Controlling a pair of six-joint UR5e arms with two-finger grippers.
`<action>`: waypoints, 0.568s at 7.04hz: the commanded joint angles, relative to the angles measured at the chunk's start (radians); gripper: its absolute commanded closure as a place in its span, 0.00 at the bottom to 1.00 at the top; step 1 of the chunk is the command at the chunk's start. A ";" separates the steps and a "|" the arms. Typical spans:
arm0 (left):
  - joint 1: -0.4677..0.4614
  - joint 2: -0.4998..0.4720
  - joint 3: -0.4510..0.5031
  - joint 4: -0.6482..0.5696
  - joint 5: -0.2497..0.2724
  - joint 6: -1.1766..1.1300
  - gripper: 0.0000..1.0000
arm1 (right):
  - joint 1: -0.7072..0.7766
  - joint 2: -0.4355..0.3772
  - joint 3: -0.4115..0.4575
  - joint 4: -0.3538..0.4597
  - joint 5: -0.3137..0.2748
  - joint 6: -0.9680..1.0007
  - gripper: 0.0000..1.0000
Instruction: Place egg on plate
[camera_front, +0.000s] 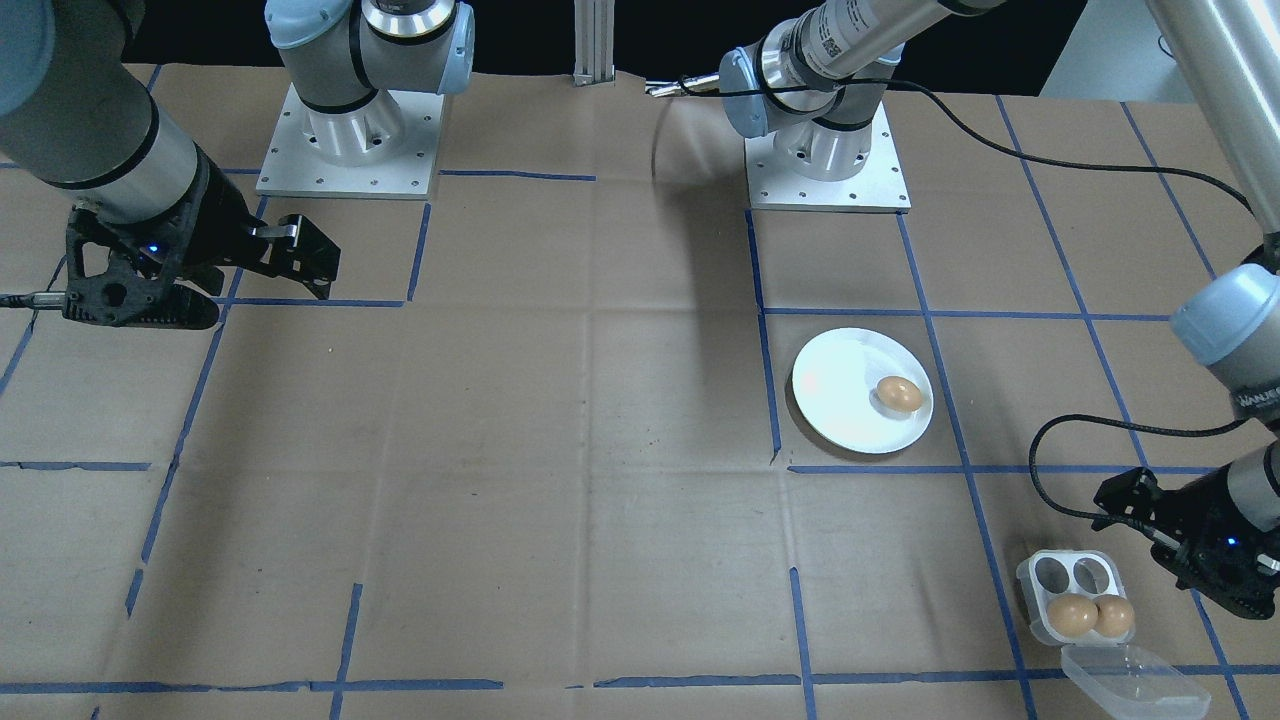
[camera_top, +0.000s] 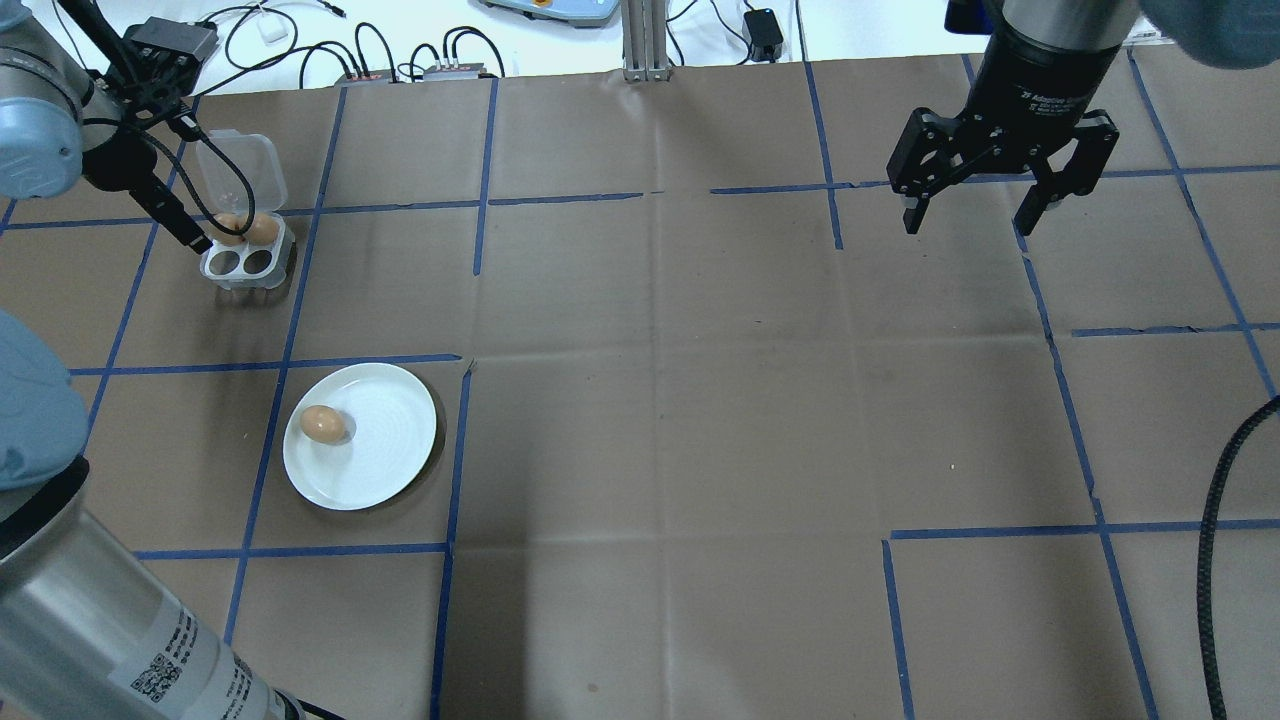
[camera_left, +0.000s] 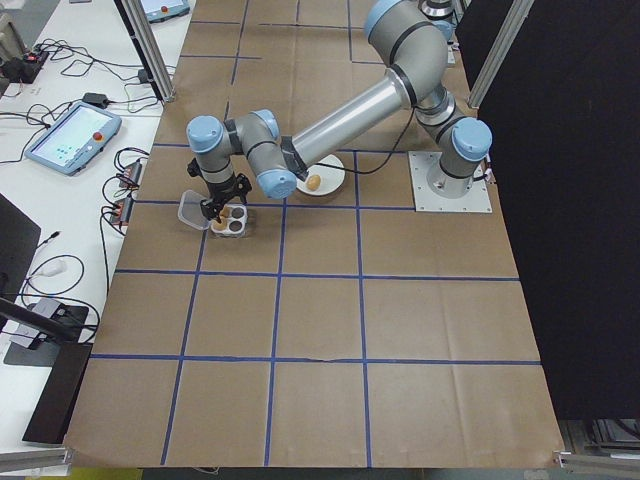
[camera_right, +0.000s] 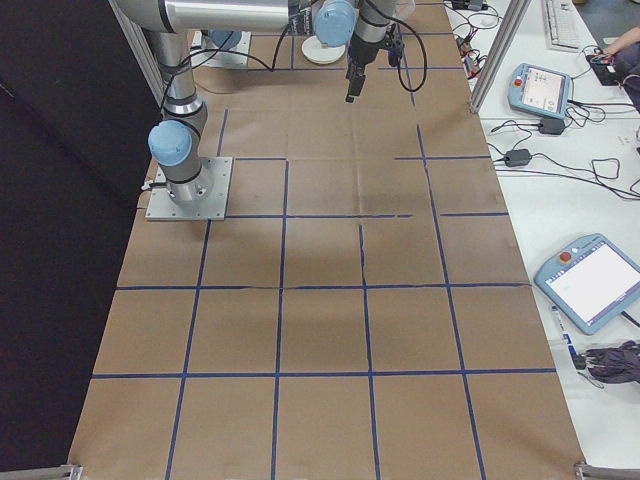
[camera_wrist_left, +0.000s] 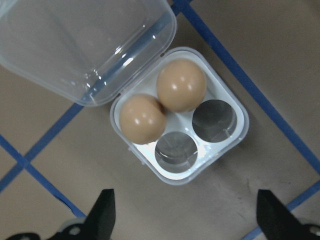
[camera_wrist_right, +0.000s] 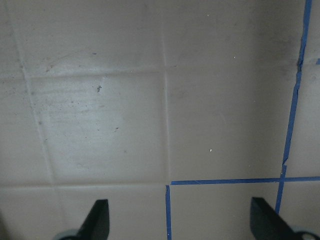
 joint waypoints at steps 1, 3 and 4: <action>-0.014 -0.061 0.061 -0.001 -0.001 0.220 0.00 | 0.000 0.001 0.000 0.000 -0.001 0.000 0.00; -0.016 -0.090 0.064 0.046 -0.007 0.334 0.01 | 0.000 -0.001 0.000 0.000 0.001 0.000 0.00; -0.017 -0.102 0.079 0.051 -0.009 0.340 0.06 | 0.000 0.001 0.000 0.000 0.001 0.000 0.00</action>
